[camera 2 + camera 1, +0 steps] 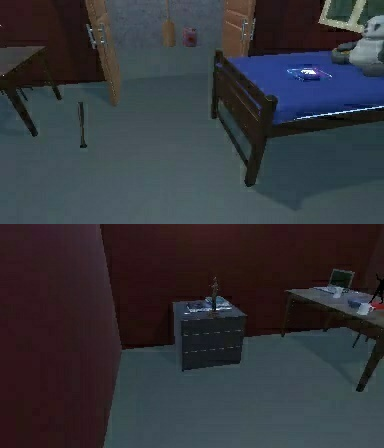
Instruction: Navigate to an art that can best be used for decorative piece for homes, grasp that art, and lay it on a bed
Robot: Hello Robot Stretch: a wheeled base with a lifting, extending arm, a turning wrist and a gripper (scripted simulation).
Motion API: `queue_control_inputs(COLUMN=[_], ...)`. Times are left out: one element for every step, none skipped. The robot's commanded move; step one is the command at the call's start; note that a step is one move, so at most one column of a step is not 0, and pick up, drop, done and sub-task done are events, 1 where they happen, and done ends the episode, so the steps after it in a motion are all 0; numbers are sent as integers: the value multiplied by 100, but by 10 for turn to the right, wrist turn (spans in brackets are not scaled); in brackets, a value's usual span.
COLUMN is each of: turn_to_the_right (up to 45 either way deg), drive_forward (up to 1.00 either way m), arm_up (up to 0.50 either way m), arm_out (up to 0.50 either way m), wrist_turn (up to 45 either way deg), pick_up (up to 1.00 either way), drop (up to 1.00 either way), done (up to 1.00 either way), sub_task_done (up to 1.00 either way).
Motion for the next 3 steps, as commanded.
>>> queue_control_inputs(turn_to_the_right=[0,-30,0], drive_forward=[100,0,25], arm_up=[0,0,0], arm_out=[0,0,0], wrist_turn=[0,0,0], pick_up=[0,0,0], drop=[0,0,0], done=[0,0,0], sub_task_done=[0,0,0])
